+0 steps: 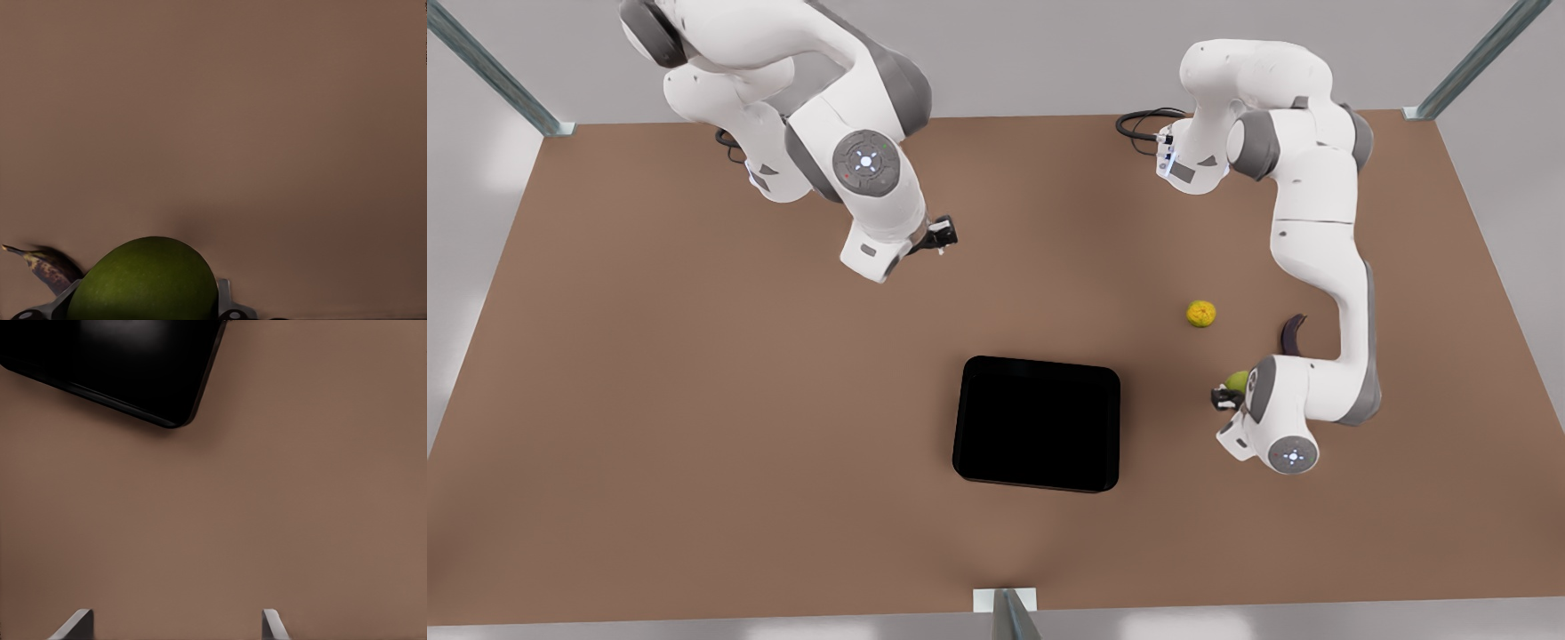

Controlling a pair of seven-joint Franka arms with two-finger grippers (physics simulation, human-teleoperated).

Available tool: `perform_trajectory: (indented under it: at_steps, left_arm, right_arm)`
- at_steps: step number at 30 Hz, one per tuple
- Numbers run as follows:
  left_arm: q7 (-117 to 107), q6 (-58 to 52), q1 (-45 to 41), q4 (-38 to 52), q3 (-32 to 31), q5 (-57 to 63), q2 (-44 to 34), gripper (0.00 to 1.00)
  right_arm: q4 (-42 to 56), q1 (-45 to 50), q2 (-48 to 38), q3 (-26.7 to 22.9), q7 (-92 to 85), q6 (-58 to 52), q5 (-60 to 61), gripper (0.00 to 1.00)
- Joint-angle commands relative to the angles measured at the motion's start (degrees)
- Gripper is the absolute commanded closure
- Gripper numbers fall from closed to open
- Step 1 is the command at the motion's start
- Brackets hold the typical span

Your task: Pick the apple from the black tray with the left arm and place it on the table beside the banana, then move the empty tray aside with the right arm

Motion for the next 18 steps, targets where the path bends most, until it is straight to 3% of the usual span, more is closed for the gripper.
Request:
perform_trajectory:
  at_steps: [1, 3, 4, 7, 9, 10, 13, 14, 16, 18]
  left_arm:
    - [25.8, 0.3, 0.1, 0.0, 0.1, 0.0, 0.1, 0.15]
    - [25.9, 0.5, 0.1, 0.0, 0.1, 0.0, 0.4, 0.14]
    - [25.6, 0.5, 0.1, 0.0, 0.1, 0.1, 0.3, 0.00]
    - [25.2, 0.0, 0.2, 0.2, 1.1, 0.0, -1.3, 0.00]
    - [20.5, -0.8, -0.3, 0.1, 1.1, 0.1, -6.8, 0.00]
    - [15.1, -0.8, -0.4, -0.3, 0.9, -0.5, -13.1, 0.00]
    - [7.4, 2.2, 4.1, 3.6, 0.8, -13.1, -21.0, 0.00]
    - [9.1, 9.3, 4.1, 1.9, 0.8, -15.5, -25.0, 0.00]
    - [11.8, 26.7, 4.2, -20.6, 1.1, -15.2, -37.1, 0.00]
    - [11.7, 23.6, 4.6, -19.8, 1.3, -15.3, -36.9, 0.00]
  right_arm:
    - [0.1, -0.5, 3.5, -0.4, 44.6, 8.1, -1.1, 0.05]
    - [0.0, -0.9, 6.7, -0.6, 46.3, 10.7, -1.4, 0.06]
    - [0.0, -0.8, 8.7, -0.6, 46.1, 14.3, -1.5, 0.06]
    - [0.0, -1.0, 11.2, -1.0, 45.3, 19.4, -2.9, 0.05]
    - [0.1, -1.0, 11.9, -1.1, 45.7, 23.4, -2.9, 0.04]
    - [0.2, -0.9, 13.0, -1.1, 45.9, 24.4, -2.8, 0.04]
    - [0.3, -0.6, 15.5, -0.9, 46.2, 30.0, -2.9, 0.03]
    - [0.3, -0.6, 16.3, -0.9, 45.9, 30.7, -3.1, 0.03]
    - [0.3, -0.4, 17.8, -0.9, 45.8, 33.5, -3.2, 0.03]
    - [0.3, -0.6, 19.3, -0.9, 45.1, 35.1, -6.0, 0.03]
